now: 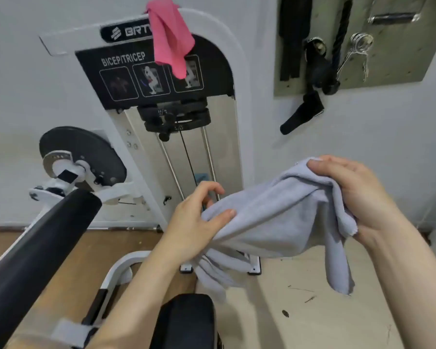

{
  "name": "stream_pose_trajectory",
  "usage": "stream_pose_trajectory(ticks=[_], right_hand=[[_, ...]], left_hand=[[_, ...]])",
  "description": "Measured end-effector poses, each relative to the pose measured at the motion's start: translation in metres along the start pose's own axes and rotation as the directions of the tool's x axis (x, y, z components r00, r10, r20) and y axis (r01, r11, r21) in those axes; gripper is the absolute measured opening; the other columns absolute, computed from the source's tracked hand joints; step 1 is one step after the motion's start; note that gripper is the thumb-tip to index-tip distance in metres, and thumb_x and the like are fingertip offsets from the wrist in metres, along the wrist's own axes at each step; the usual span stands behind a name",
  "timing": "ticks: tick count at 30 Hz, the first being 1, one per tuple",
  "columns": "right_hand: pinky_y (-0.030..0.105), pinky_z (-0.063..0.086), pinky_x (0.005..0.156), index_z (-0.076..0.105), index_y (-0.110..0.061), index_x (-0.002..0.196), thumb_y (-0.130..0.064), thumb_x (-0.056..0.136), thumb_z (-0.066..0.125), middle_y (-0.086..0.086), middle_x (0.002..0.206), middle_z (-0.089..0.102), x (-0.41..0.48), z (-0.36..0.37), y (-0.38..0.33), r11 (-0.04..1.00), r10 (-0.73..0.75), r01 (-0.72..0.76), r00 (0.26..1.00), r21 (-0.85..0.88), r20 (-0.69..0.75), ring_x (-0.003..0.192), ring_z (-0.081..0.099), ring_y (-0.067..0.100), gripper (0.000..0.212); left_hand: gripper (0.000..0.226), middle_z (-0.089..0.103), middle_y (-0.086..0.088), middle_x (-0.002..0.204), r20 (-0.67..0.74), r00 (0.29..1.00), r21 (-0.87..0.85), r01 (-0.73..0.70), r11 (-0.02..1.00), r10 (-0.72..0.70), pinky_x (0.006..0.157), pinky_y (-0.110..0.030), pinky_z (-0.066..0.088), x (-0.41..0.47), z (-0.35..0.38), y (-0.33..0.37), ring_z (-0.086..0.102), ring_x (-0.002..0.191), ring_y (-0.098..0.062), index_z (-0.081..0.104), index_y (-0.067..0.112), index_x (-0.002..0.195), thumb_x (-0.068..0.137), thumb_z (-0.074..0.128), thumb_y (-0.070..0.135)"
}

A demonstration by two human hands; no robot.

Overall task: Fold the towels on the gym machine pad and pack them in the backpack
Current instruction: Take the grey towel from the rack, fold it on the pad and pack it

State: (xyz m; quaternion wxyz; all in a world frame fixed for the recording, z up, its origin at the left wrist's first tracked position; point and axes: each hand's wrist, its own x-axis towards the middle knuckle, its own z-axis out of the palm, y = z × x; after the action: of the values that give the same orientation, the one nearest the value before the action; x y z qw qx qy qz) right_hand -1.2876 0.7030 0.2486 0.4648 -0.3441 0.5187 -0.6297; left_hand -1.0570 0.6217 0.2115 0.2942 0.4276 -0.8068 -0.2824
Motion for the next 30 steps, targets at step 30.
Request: stream_pose_trajectory(ticks=[30], right_hand=[[0.036, 0.04, 0.067, 0.075, -0.002, 0.085, -0.017, 0.084, 0.068, 0.03, 0.083, 0.063, -0.516, 0.495, 0.333, 0.709, 0.702, 0.104, -0.015, -0.697, 0.712, 0.077, 0.053, 0.03, 0.016]], left_hand=[[0.008, 0.063, 0.014, 0.075, -0.367, 0.382, -0.556, 0.641, 0.53, -0.848, 0.068, -0.016, 0.044, -0.779, -0.209, -0.164, 0.057, 0.07, 0.004, 0.066, 0.023, 0.083, 0.089, 0.068, 0.017]])
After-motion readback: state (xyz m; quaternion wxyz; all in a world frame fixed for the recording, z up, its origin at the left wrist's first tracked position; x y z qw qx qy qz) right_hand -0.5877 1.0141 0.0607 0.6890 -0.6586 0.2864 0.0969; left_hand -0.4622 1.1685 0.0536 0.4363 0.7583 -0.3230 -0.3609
